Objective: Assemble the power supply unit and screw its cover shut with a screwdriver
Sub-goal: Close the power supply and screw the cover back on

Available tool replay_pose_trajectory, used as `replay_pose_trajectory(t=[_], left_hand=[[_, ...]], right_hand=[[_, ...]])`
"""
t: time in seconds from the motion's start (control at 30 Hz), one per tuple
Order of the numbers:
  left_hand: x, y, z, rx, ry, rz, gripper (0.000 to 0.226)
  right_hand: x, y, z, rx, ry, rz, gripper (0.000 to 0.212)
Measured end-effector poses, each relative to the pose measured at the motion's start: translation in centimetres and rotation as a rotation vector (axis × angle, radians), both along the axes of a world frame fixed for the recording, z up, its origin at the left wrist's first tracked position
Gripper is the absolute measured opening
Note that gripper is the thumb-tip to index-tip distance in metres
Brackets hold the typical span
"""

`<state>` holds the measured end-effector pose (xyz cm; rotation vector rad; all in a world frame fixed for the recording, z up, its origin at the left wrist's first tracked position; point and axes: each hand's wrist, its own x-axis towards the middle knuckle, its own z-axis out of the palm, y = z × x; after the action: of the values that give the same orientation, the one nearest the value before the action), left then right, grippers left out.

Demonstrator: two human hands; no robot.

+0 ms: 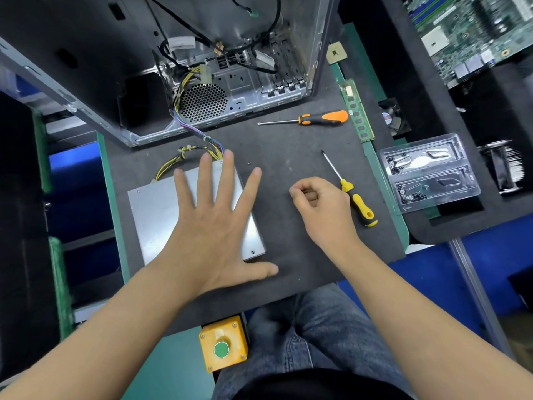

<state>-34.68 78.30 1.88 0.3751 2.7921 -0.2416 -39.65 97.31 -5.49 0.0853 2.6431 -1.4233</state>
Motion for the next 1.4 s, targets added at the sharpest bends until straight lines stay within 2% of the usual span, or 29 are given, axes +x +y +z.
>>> replay_pose_trajectory(t=[0.07, 0.13, 0.2, 0.3, 0.37, 0.4, 0.43, 0.5, 0.57, 0.6, 0.7, 0.87, 1.03, 1.4], left_hand=[[0.1, -0.9, 0.3, 0.079, 0.008, 0.010, 0.145], [0.5, -2.9, 0.6, 0.351, 0.029, 0.120, 0.141], [2.1, -5.6, 0.3, 0.696, 0.114, 0.425, 0.121], [4.7, -7.8, -1.2, 1.129, 0.251, 1.041, 0.091], [5.9, -8.1, -2.4, 1.296, 0.249, 1.206, 0.062], [6.1, -8.1, -2.8, 1.358, 0.195, 1.226, 0.051], [6.3, -7.8, -3.2, 1.450, 0.107, 1.258, 0.054], [6.4, -7.2, -3.6, 1.623, -0.038, 1.327, 0.057], [6.2, -6.3, -3.4, 1.624, -0.015, 1.329, 0.040], [6.1, -6.0, -3.3, 1.607, 0.010, 1.321, 0.034], [6.2, -5.6, -2.3, 1.599, 0.061, 1.291, 0.030], [6.0, -5.7, -0.8, 1.638, 0.112, 1.264, 0.038], [6.0, -5.5, -0.3, 1.627, 0.097, 1.284, 0.043], [5.9, -5.4, -0.5, 1.596, 0.085, 1.355, 0.041]], right_hand=[[0.0, 0.2, 0.0, 0.088, 0.080, 0.070, 0.006], [0.0, 0.6, -0.1, 0.159, 0.134, 0.114, 0.004], [0.2, 1.1, -0.4, 0.196, 0.172, 0.148, 0.006], [0.4, 0.7, -0.1, 0.265, 0.218, 0.203, 0.013], [1.0, -0.3, 0.8, 0.283, 0.221, 0.200, 0.023], [1.4, -1.1, 1.6, 0.233, 0.184, 0.197, 0.032], [1.8, -2.1, 2.4, 0.124, 0.089, 0.211, 0.043], [2.3, -4.8, 4.1, -0.180, -0.246, 0.243, 0.067], [2.7, -7.0, 5.1, -0.410, -0.497, 0.245, 0.069], [2.8, -7.5, 5.5, -0.438, -0.514, 0.266, 0.062], [2.9, -7.5, 6.6, -0.402, -0.438, 0.307, 0.049], [2.7, -7.1, 7.6, -0.386, -0.326, 0.370, 0.037], [2.7, -7.0, 7.9, -0.445, -0.401, 0.314, 0.037], [2.8, -7.7, 7.9, -0.346, -0.384, 0.263, 0.035]])
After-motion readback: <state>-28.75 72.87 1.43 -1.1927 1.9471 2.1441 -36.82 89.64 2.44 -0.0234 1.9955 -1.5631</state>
